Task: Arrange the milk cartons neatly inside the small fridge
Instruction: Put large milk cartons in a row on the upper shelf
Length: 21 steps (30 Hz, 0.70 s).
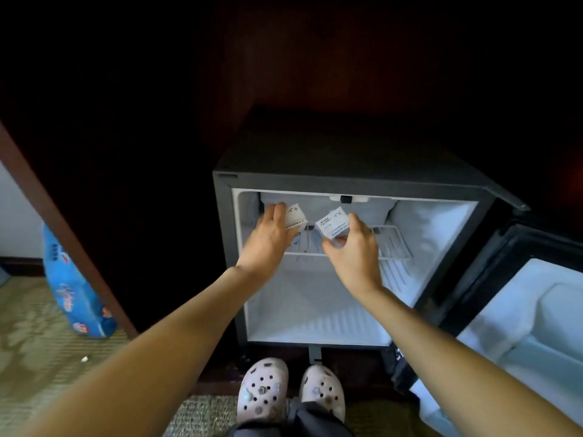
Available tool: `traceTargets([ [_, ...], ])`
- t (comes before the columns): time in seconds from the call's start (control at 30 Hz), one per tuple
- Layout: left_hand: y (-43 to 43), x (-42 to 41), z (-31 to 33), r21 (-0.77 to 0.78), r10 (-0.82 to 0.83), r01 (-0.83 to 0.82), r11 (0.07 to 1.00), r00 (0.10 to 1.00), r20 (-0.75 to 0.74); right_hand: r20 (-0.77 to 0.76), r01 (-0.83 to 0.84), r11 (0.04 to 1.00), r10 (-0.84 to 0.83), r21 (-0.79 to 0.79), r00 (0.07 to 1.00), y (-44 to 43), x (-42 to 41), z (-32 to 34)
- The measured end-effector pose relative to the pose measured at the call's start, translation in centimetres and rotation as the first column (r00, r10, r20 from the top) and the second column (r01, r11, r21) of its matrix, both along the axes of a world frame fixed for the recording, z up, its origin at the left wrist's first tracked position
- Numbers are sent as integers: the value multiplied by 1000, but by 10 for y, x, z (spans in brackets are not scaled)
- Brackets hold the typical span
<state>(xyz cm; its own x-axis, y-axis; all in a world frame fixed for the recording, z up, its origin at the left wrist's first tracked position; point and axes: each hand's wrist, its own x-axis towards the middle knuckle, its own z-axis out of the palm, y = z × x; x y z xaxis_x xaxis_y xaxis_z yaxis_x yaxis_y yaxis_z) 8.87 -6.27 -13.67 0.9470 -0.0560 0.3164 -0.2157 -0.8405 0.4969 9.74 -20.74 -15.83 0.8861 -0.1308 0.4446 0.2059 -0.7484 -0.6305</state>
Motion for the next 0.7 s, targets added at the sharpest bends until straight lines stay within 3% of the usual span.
traceTargets([
  [0.1,2,8,-4,-124,-15,19,992,999,31,0,10,1000,-10,29,1000,1,2,-3],
  [0.2,3,19,-6,-377,37,-50,925,998,-43,20,28,997,-30,75,999,2,6,-4],
  [0.27,3,29,-9,-426,59,-94,900,994,-95,37,34,993,-38,110,999,3,10,-3],
  [0.43,-1,55,-12,-384,10,-75,920,986,-167,-7,9,971,-7,237,1000,3,26,-1],
  [0.6,0,72,-22,-161,57,-108,981,955,-292,-72,37,950,-15,310,997,-2,40,-9],
  [0.7,1,71,-32,-221,71,-148,964,945,-320,-115,25,931,18,364,993,-2,44,-20],
])
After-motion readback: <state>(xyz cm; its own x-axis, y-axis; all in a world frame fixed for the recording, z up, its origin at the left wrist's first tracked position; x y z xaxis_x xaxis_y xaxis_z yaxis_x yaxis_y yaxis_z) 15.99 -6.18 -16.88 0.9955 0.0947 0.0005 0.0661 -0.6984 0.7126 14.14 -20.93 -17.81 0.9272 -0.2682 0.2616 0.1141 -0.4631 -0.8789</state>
